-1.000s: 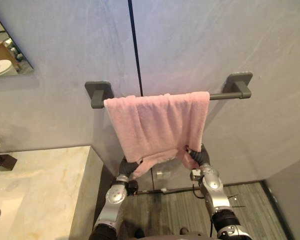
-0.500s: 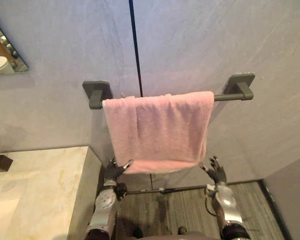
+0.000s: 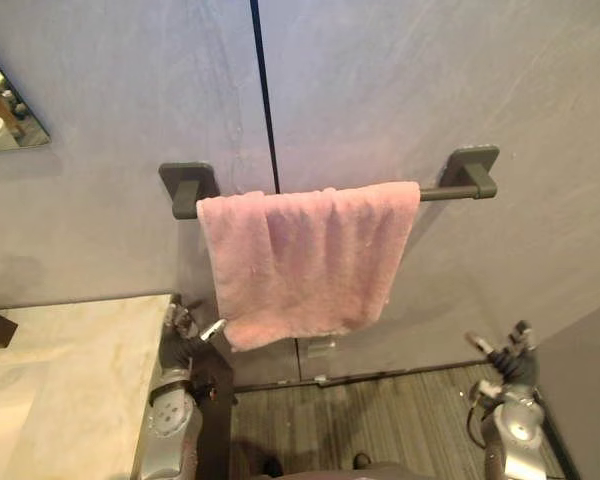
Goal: Organize washtable
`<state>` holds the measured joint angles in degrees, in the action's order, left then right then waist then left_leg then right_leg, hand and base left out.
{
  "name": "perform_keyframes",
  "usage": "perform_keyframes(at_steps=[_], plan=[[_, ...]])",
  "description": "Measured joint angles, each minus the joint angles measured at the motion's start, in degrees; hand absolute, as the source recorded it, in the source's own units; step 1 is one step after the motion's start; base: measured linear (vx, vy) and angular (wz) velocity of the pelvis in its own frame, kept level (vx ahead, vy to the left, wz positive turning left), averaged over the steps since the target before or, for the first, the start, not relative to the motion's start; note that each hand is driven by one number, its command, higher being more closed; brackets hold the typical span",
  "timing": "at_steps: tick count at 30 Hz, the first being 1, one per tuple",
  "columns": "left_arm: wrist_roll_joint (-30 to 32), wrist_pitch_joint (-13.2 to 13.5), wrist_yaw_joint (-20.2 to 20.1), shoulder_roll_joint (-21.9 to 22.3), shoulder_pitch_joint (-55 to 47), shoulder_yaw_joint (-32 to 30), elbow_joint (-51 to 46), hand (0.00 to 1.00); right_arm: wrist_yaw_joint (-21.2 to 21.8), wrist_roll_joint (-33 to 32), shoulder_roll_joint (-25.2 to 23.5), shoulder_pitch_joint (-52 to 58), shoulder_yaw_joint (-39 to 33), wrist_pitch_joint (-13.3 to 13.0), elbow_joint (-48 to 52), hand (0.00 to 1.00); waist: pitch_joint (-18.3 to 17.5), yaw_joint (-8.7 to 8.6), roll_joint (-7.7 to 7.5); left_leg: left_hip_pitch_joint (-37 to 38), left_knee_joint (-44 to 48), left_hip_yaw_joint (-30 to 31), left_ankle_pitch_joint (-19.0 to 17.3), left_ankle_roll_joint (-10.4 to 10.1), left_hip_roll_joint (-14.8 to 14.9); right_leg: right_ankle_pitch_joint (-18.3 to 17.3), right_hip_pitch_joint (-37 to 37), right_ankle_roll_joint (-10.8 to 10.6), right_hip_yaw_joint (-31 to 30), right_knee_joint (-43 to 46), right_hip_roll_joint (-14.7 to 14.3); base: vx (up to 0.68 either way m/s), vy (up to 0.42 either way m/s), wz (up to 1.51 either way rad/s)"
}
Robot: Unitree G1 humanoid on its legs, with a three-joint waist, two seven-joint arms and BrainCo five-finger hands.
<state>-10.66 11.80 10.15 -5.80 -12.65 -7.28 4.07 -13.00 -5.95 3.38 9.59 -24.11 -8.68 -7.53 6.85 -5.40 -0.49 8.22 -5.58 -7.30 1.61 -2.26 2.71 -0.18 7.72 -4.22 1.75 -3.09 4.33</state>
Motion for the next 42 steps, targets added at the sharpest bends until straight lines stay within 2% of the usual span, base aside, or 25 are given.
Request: perform_keyframes(at_steps=[2, 5, 6, 9, 11, 12, 14, 15, 19, 24, 25, 27, 31, 35, 37, 41, 42], plan=[[0.0, 0.1, 0.5, 0.1, -0.1, -1.0, -5.6, 0.0, -1.1, 1.1, 0.1, 0.0, -1.9, -0.2, 6.8, 0.0, -0.1, 0.09, -0.23, -0.1, 0.0, 0.0, 0.0, 0.0, 0.1, 0.0, 0.0, 0.0, 0.0, 0.0, -0.1, 0.0, 0.0, 0.0], [0.1, 1.5, 2.4, 0.1, -0.3, -4.8, -18.1, 0.0, -1.9, 4.0, 1.7, -0.3, -3.3, -2.5, 19.4, 0.0, -0.4, 0.08, -0.49, -0.3, 0.1, 0.1, 0.0, 0.0, 0.1, 0.0, 0.0, 0.0, 0.2, 0.0, -0.1, 0.0, 0.0, 0.0], [0.1, 2.0, 2.6, 0.1, -0.3, -5.1, -19.2, 0.0, -1.9, 4.2, 2.1, -0.4, -3.4, -2.8, 20.5, 0.0, -0.4, 0.08, -0.5, -0.3, 0.1, 0.2, 0.0, 0.0, 0.1, 0.0, 0.0, 0.0, 0.2, 0.0, -0.1, 0.0, 0.0, 0.0], [0.1, 5.1, 2.8, -1.3, 1.0, -6.8, -29.2, 0.0, -1.5, 4.4, 6.0, -2.9, -3.3, -5.2, 28.8, 0.0, -0.6, 0.06, -0.54, -0.3, 0.1, 0.2, 0.0, 0.0, 0.0, 0.0, 0.0, 0.0, 0.2, 0.1, -0.1, 0.0, 0.0, 0.0], [-0.7, 8.4, 2.4, -5.1, 3.9, -5.5, -33.9, 0.0, 0.0, 3.7, 10.7, -6.1, -1.5, -8.1, 33.0, 0.0, -0.6, 0.13, -0.44, -0.2, 0.1, 0.4, 0.0, 0.0, 0.0, 0.0, 0.1, 0.0, 0.2, 0.3, -0.1, 0.0, 0.0, 0.0], [-1.2, 8.9, 2.3, -5.9, 4.6, -4.8, -34.3, 0.0, 0.4, 3.3, 11.7, -6.7, -0.4, -8.6, 33.9, 0.0, -0.7, 0.13, -0.38, -0.2, 0.1, 0.4, 0.0, 0.1, 0.0, 0.0, 0.1, 0.0, 0.2, 0.4, -0.1, 0.0, 0.0, 0.0], [-6.3, 10.4, 0.1, -9.8, 7.4, 1.3, -35.1, 0.0, 3.3, -0.3, 17.3, -10.4, 8.1, -10.8, 37.0, 0.0, -1.2, 0.01, 0.07, -0.1, 0.1, 0.5, 0.1, 0.1, 0.0, 0.0, -0.1, 0.0, 0.1, 0.8, -0.1, 0.0, 0.0, 0.0], [-7.6, 10.5, -0.8, -10.5, 8.0, 3.2, -35.1, 0.0, 4.3, -1.3, 18.3, -11.1, 10.3, -11.2, 37.4, 0.0, -1.4, 0.02, 0.14, -0.1, 0.1, 0.5, 0.1, 0.1, 0.0, 0.0, -0.1, 0.0, 0.1, 0.9, -0.1, 0.0, 0.0, 0.0], [-12.2, 10.6, -8.1, -14.9, 12.0, 18.4, -32.9, 0.0, 11.9, -9.4, 22.3, -16.5, 26.7, -13.1, 38.1, 0.0, -1.8, 0.13, 0.24, 0.0, 0.1, 0.6, 0.1, 0.1, -0.4, 0.0, -0.1, 0.0, 0.1, 1.1, -0.1, -0.01, -0.001, 0.0], [-16.6, 9.5, -14.8, -19.3, 12.6, 29.7, -27.7, 0.0, 18.9, -18.3, 27.9, -18.2, 40.6, -13.2, 36.9, 0.0, -2.1, 0.46, 0.3, -0.3, 0.1, 0.4, 0.1, 0.1, -0.5, 0.0, -0.9, 0.0, -0.2, 1.2, 0.0, -0.01, -0.003, -0.02], [-18.1, 8.3, -17.1, -20.7, 12.6, 32.7, -25.0, 0.0, 21.9, -20.8, 31.3, -18.8, 45.1, -12.4, 34.8, 0.0, -2.2, 0.78, 0.31, -0.4, 0.1, 0.2, 0.1, 0.1, -0.6, 0.0, -1.1, 0.0, -0.4, 1.3, 0.0, 0.0, -0.007, -0.07], [-18.7, 7.2, -18.4, -22.0, 12.5, 35.4, -22.2, 0.0, 24.1, -23.0, 34.6, -18.5, 48.6, -11.0, 31.9, 0.0, -2.3, 0.96, 0.26, -0.3, 0.1, 0.1, 0.1, 0.1, -0.6, 0.0, -1.1, 0.0, -0.5, 1.3, 0.0, 0.0, -0.004, -0.03], [-18.7, 4.6, -20.4, -24.9, 11.8, 38.5, -16.7, 0.0, 28.3, -27.3, 39.9, -16.3, 51.0, -8.1, 25.5, 0.0, -2.3, 1.32, 0.27, -0.5, 0.1, 0.0, 0.1, 0.2, -0.6, 0.0, -1.0, 0.0, -0.5, 1.4, 0.1, 0.0, 0.0, 0.0], [-15.4, 2.3, -22.2, -24.8, 10.8, 39.3, -12.2, 0.0, 30.4, -26.1, 39.6, -14.0, 52.3, -6.1, 20.5, 0.0, -2.3, 1.32, 0.3, -0.4, 0.1, -0.1, 0.1, 0.2, -0.6, 0.0, -1.1, 0.0, -0.6, 1.5, 0.1, -0.02, -0.011, -0.01], [-14.1, 2.0, -22.5, -24.6, 10.8, 39.3, -10.9, 0.0, 30.4, -24.8, 38.8, -13.7, 52.2, -6.1, 18.5, 0.0, -2.3, 1.31, 0.34, -0.3, 0.1, -0.1, 0.2, 0.2, -0.7, 0.0, -1.1, 0.0, -0.6, 1.7, 0.1, -0.04, -0.019, -0.01], [-10.5, 1.7, -21.8, -21.4, 10.6, 37.2, -7.6, 0.0, 29.3, -20.2, 33.8, -12.4, 51.3, -5.8, 14.3, 0.0, -2.3, 1.48, 0.49, -0.5, 0.0, -0.1, 0.2, 0.3, -0.7, 0.0, -1.7, 0.0, -0.6, 1.9, 0.2, -0.05, -0.014, 0.0], [-8.6, 2.0, -20.8, -19.0, 9.9, 34.8, -7.6, 0.0, 28.6, -16.9, 31.7, -11.6, 51.0, -5.2, 12.1, 0.0, -2.4, 1.48, 0.53, -0.6, 0.0, -0.1, 0.2, 0.3, -0.7, 0.0, -1.8, 0.0, -0.6, 1.8, 0.3, -0.03, -0.014, 0.01]])
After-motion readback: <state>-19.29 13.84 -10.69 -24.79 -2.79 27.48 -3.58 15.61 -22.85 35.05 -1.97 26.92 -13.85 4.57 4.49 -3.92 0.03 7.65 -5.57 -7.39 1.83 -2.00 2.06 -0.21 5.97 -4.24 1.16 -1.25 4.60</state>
